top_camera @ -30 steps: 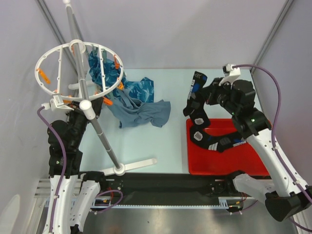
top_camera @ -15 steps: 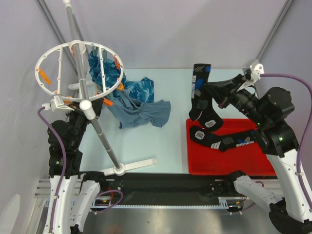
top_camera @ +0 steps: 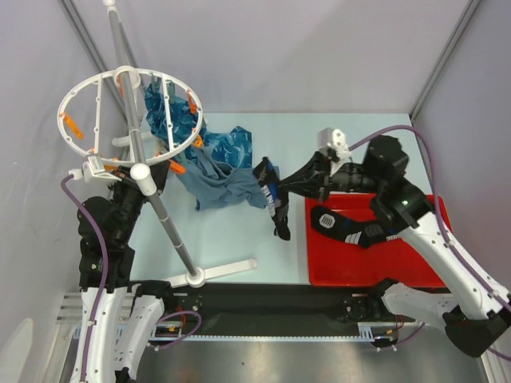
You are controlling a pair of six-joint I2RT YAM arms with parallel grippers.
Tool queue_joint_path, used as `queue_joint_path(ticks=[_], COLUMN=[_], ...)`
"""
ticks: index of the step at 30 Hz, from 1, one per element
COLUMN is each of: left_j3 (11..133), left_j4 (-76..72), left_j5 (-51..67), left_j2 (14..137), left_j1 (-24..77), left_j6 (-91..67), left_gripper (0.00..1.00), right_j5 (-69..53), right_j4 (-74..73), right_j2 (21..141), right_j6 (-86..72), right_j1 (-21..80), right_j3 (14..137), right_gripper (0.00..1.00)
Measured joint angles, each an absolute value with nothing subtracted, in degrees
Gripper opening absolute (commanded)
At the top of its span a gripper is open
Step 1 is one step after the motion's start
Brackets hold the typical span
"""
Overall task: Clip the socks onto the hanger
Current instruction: Clamp the sock onto the hanger.
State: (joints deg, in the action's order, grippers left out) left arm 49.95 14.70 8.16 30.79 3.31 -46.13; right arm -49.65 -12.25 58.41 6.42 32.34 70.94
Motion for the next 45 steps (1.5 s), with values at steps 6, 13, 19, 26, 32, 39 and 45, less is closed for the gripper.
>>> queue_joint_path(ticks=[6,13,19,26,32,39,45], left_j3=[49.95,50.06,50.52,50.85,51.13,51.13,51.13], left_j4=[14.72,15.09,16.1,17.12,17.37,17.39,17.39], left_j5=[8.32,8.32,8.27,8.23,8.29,8.32,8.32], left_j2=[31.68,31.81,31.79,31.81,31.83,31.86,31.86], left_j1=[3.31,3.31,3.31,3.31,3.31,3.31,3.31], left_j6=[-46.52,-46.57,-46.57,-46.54,-46.52,-46.5,-46.5], left_gripper=[0.0,0.0,0.0,0.0,0.0,0.0,0.0], right_j5=[-49.78,-42.04,-36.82,-32.67,-32.12,-32.29,-32.4], right_j4=[-8.05,-1.87,4.16,0.25,-2.44,-3.09,-3.14], right_j2=[66.78,79.31,85.25,93.58,95.2,96.66,96.77], right_j6=[7.86,9.04,9.67,15.55,18.76,19.57,19.57], right_j1=[41.43,49.32,51.57,53.95,54.15,54.15,54.15], right_j3=[69.34,68.82,69.97,80.49,84.05,85.01,85.01], right_gripper=[0.0,0.0,0.0,0.0,0.0,0.0,0.0])
